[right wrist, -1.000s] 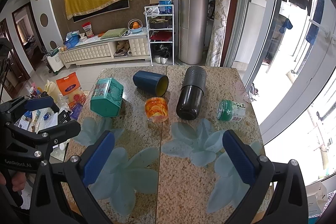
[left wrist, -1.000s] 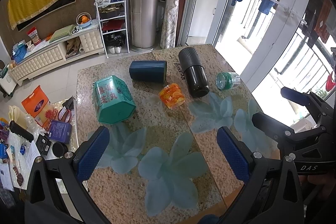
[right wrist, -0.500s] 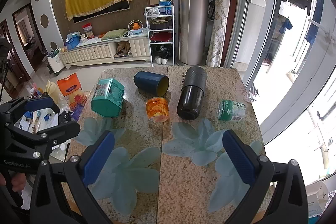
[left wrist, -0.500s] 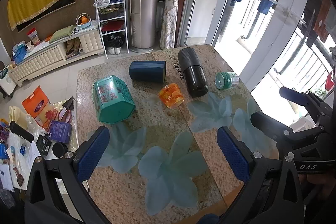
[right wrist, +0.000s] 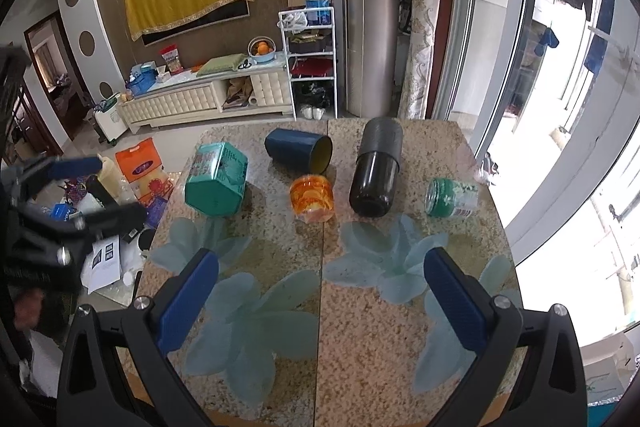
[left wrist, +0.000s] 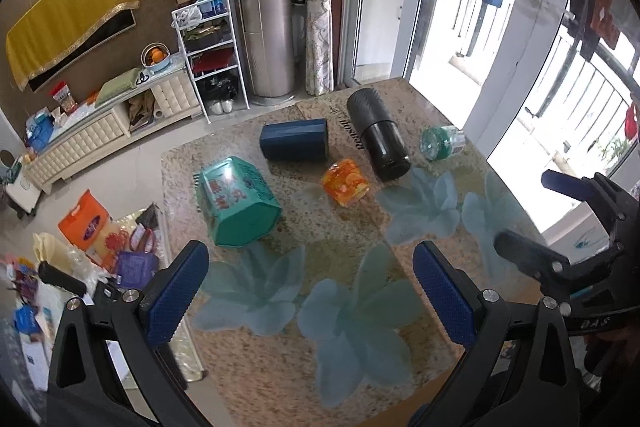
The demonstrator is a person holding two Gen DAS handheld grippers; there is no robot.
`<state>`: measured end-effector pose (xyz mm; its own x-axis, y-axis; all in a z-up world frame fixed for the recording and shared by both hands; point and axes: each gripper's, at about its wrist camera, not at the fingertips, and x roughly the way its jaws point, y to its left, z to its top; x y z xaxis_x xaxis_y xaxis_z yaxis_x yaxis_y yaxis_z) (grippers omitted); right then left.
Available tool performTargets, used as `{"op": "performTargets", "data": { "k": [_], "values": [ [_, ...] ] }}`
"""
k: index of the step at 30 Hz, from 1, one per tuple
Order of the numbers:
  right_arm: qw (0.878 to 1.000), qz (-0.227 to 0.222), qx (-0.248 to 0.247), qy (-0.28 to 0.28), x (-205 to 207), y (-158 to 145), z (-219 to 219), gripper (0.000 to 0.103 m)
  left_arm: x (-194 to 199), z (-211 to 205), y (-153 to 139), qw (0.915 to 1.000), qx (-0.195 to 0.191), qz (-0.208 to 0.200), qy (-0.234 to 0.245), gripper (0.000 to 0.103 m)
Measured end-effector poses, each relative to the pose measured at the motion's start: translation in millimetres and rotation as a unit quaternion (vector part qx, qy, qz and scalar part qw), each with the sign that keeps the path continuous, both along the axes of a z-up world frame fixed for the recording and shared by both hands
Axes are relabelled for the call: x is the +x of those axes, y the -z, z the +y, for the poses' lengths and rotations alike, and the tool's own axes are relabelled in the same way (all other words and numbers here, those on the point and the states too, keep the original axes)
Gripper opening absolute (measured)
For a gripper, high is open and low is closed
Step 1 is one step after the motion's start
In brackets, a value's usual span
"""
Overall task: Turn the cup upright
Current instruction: 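Move the left gripper toward the blue cup lying on its side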
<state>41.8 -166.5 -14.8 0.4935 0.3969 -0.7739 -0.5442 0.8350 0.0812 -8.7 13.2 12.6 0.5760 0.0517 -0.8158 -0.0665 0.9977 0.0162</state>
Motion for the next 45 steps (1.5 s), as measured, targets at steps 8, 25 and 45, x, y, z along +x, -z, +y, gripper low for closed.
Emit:
{"op": "performTargets", "data": {
  "k": [8, 25, 45],
  "values": [
    [1.000, 0.016, 0.001, 0.004, 14, 6, -7, 0.103, 46, 30, -4, 0.9985, 0.042, 0.036, 0.007, 0.102],
    [0.996, 0.086, -0.021, 0.034, 71, 42, -37, 0.103, 175, 52, 15, 0.9702, 0.139, 0.079, 0.183, 0.102],
    [0.984, 0.163, -0.064, 0.043, 111, 86, -55, 0.103, 278, 39, 132, 0.8639, 0.174, 0.210, 0.423, 0.102]
  ]
}}
